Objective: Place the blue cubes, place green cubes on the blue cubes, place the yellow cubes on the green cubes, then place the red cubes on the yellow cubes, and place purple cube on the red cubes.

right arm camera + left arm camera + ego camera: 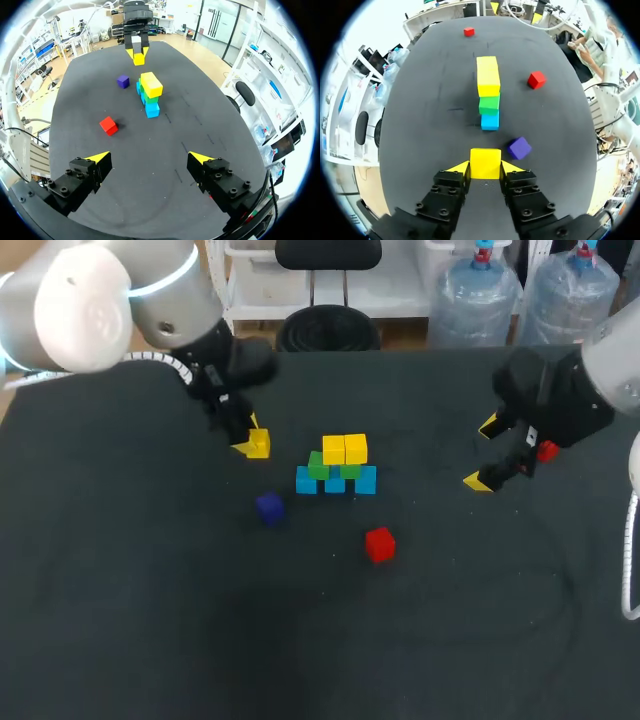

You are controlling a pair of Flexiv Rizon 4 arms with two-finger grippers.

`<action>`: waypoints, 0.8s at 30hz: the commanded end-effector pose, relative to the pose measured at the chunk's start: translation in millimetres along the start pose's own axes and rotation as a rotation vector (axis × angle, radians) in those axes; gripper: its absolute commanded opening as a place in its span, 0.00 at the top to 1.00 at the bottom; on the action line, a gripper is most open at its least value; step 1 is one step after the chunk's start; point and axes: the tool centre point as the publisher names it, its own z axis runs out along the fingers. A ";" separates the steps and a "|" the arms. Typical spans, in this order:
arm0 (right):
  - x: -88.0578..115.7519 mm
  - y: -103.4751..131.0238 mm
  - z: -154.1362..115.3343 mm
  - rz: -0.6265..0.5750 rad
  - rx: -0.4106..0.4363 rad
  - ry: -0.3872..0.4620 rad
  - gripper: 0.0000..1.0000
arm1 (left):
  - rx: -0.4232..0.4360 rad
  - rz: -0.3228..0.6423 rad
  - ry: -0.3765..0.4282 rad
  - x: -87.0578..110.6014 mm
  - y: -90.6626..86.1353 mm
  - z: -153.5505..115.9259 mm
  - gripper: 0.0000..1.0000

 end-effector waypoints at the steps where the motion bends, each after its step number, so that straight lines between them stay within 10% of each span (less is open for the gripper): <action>1: -0.1 -1.0 1.2 -0.001 -0.002 -0.002 0.00 | -0.021 -0.010 0.008 -6.5 -6.3 -4.3 1.00; 24: -0.1 -1.0 1.2 -0.001 -0.002 -0.002 0.00 | -0.017 -0.025 -0.062 -38.9 -19.0 -11.9 1.00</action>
